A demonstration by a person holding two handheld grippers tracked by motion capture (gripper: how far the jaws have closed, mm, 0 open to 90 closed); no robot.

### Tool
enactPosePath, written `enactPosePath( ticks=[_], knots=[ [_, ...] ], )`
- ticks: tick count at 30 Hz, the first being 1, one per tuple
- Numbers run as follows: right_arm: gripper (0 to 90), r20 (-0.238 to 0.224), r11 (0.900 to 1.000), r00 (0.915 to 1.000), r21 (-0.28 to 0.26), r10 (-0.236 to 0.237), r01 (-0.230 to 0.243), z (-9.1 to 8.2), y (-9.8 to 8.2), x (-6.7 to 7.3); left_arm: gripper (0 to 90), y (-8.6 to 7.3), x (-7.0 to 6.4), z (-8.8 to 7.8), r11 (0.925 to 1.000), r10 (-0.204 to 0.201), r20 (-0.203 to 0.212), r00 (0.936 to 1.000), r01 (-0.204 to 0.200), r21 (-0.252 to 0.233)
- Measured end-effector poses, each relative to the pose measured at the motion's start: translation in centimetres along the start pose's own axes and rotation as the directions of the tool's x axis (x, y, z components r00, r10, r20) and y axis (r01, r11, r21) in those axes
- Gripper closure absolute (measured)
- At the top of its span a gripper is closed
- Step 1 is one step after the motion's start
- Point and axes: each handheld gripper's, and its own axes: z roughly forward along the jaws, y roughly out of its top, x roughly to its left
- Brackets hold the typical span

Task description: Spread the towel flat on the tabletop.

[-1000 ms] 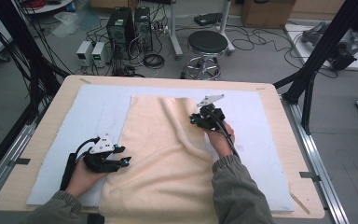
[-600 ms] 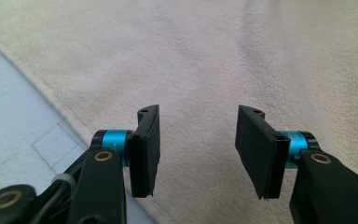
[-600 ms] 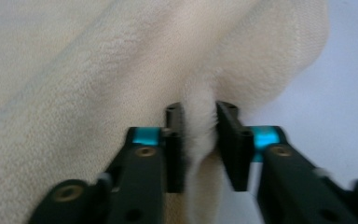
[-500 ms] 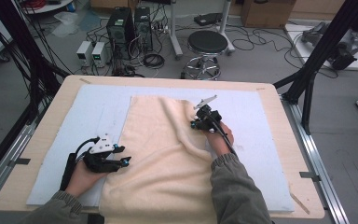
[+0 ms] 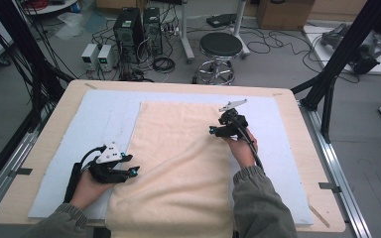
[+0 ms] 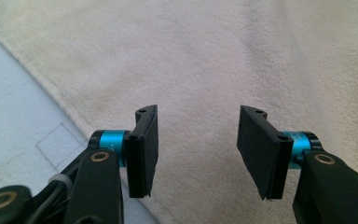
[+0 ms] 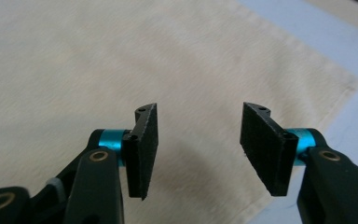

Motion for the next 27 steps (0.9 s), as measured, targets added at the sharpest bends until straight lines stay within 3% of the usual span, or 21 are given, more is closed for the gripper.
enactPosePath(
  ticks=[5, 8, 9, 11, 14, 15, 18, 21, 23, 25, 27],
  knots=[
    [43.7, -0.091, 1.000, 0.9958, -0.021, -0.008, 0.006, -1.5, -1.2, 0.7, 47.5, -0.2, 0.6, 0.3, 1.0000, -0.001, -0.026, 0.9996, 0.002, 0.008],
    [42.3, -0.132, 0.999, 0.9904, -0.026, -0.042, 0.039, -2.7, -2.2, 1.5, 47.7, -0.3, 1.1, 0.6, 0.9998, -0.011, -0.036, 0.9993, 0.011, 0.019],
    [38.7, -0.142, 0.999, 0.9884, -0.006, -0.054, 0.054, -3.0, -2.5, 1.8, 48.8, -0.3, 1.3, 0.8, 0.9993, -0.014, -0.036, 0.9992, 0.016, 0.034],
    [37.4, -0.183, 0.998, 0.9818, 0.031, -0.051, 0.058, -3.6, -2.8, 2.3, 51.8, -0.2, 1.6, 1.0, 0.9984, -0.035, -0.017, 0.9993, 0.035, 0.044],
    [41.2, -0.181, 0.994, 0.9777, -0.015, -0.107, 0.106, -4.8, -3.8, 3.4, 64.9, -0.1, 1.4, 1.1, 0.9988, -0.016, -0.006, 0.9999, 0.016, 0.046],
    [41.2, -0.192, 0.994, 0.9752, -0.006, -0.109, 0.110, -4.9, -4.1, 3.8, 69.4, 0.0, 1.2, 1.1, 0.9986, -0.006, -0.013, 0.9999, 0.007, 0.052],
    [48.2, -0.224, 0.990, 0.9647, -0.005, -0.139, 0.142, -5.1, -5.3, 4.8, 81.8, 0.4, 1.0, 1.2, 0.9972, 0.012, -0.027, 0.9996, -0.010, 0.074],
    [62.7, -0.259, 0.983, 0.9503, 0.012, -0.172, 0.182, -5.1, -6.4, 6.0, 84.2, 0.4, 1.1, 1.1, 0.9967, 0.002, -0.034, 0.9994, 0.001, 0.082],
    [67.5, -0.272, 0.978, 0.9446, 0.047, -0.183, 0.203, -4.9, -7.1, 6.7, 85.0, 0.4, 1.1, 1.0, 0.9965, -0.006, -0.047, 0.9989, 0.010, 0.082],
    [72.0, -0.278, 0.975, 0.9417, 0.063, -0.189, 0.214, -4.6, -7.8, 7.0, 85.3, 0.3, 1.1, 0.8, 0.9963, -0.004, -0.059, 0.9983, 0.009, 0.085],
    [75.4, -0.275, 0.979, 0.9439, 0.037, -0.182, 0.200, -4.9, -8.3, 7.0, 85.5, 0.2, 1.0, 0.6, 0.9965, -0.018, -0.066, 0.9977, 0.023, 0.080]
  ],
)
